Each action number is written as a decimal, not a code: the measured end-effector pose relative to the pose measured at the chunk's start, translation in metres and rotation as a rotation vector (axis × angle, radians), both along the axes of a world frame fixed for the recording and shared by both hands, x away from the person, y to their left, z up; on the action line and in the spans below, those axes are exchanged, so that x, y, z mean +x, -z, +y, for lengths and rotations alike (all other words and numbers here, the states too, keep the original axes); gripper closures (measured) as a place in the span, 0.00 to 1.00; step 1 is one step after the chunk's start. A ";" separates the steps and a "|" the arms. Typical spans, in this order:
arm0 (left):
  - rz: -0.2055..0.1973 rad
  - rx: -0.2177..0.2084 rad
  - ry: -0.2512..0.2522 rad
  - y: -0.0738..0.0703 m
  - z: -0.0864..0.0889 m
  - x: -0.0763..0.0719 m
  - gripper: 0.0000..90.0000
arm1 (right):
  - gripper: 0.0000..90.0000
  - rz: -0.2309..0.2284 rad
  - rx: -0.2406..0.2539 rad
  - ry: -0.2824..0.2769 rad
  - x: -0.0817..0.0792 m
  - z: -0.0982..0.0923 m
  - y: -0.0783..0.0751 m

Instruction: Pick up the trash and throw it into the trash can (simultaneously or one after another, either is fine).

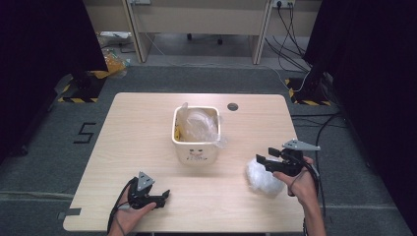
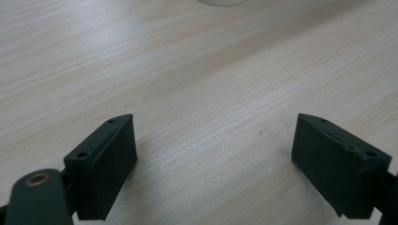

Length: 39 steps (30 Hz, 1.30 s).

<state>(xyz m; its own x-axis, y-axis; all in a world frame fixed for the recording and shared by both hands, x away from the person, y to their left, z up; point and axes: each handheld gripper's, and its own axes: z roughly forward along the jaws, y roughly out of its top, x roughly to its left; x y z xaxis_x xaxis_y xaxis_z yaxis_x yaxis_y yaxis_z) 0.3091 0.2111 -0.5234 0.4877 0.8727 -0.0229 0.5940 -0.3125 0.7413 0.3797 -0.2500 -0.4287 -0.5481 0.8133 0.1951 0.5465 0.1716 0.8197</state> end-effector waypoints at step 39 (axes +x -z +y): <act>0.002 0.002 0.005 0.000 0.001 -0.001 0.15 | 0.70 0.090 -0.147 0.017 -0.003 -0.015 0.041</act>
